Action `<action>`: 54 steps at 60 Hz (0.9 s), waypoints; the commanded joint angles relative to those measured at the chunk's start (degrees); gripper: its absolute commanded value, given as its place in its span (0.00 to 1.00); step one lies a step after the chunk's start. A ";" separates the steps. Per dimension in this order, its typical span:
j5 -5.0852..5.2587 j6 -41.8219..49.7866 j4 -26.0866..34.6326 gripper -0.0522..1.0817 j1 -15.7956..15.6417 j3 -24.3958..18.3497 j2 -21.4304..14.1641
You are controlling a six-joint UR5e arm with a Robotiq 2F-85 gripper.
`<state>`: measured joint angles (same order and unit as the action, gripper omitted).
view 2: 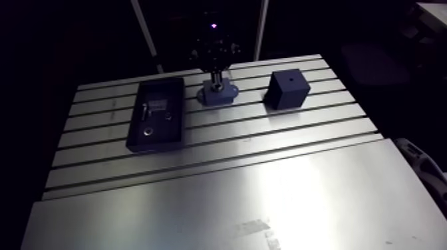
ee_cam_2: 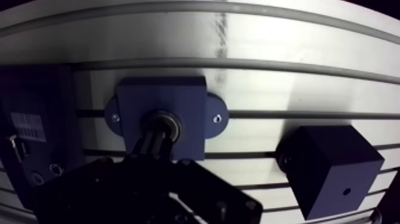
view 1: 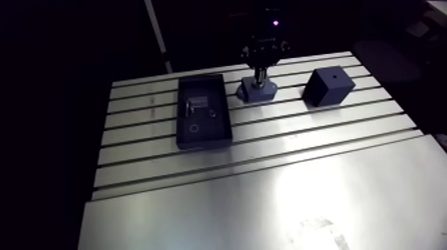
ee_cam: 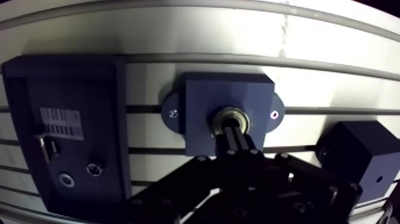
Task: Pick up the bearing and press it into the housing until flush.
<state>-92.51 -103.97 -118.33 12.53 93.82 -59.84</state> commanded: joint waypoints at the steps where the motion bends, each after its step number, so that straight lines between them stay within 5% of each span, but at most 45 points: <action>1: 0.01 -0.04 -0.02 1.00 0.05 0.09 0.04; 54: 0.01 -0.23 -0.90 1.00 -0.04 0.00 1.09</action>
<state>-92.50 -104.23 -119.19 12.56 93.78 -59.04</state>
